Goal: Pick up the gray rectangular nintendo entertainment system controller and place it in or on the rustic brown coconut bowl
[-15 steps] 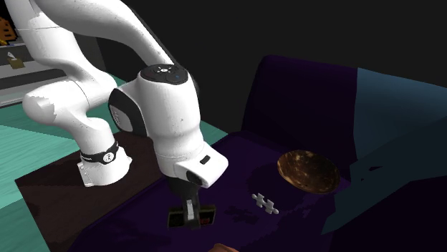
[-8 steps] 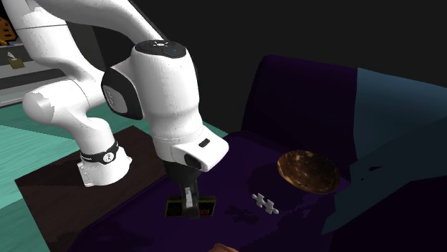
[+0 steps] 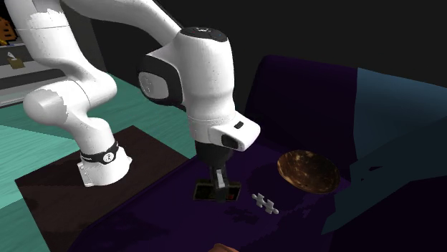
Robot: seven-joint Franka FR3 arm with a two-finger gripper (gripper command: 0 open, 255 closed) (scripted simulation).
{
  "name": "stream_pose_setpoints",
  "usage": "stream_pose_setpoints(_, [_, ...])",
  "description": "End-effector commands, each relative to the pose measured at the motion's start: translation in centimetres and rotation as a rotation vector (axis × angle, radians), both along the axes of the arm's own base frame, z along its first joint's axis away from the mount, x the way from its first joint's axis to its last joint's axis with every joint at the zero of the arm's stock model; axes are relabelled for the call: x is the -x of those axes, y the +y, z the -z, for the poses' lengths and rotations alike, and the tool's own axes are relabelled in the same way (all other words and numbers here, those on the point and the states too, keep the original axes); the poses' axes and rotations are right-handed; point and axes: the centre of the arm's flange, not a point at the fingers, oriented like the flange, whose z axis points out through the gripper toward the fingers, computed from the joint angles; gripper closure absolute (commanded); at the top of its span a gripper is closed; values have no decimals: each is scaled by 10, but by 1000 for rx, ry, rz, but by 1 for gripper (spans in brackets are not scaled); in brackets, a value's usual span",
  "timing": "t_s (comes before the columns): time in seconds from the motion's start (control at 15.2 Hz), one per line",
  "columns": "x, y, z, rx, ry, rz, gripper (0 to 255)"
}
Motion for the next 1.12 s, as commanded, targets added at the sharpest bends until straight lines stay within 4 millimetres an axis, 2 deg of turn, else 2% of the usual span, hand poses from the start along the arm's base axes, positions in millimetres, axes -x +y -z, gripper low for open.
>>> stream_pose_setpoints(0.0, [-13, 23, 2, -1, 0, 1, 255])
stream_pose_setpoints(1.06, [-103, 214, 7, -1, 0, 1, 255])
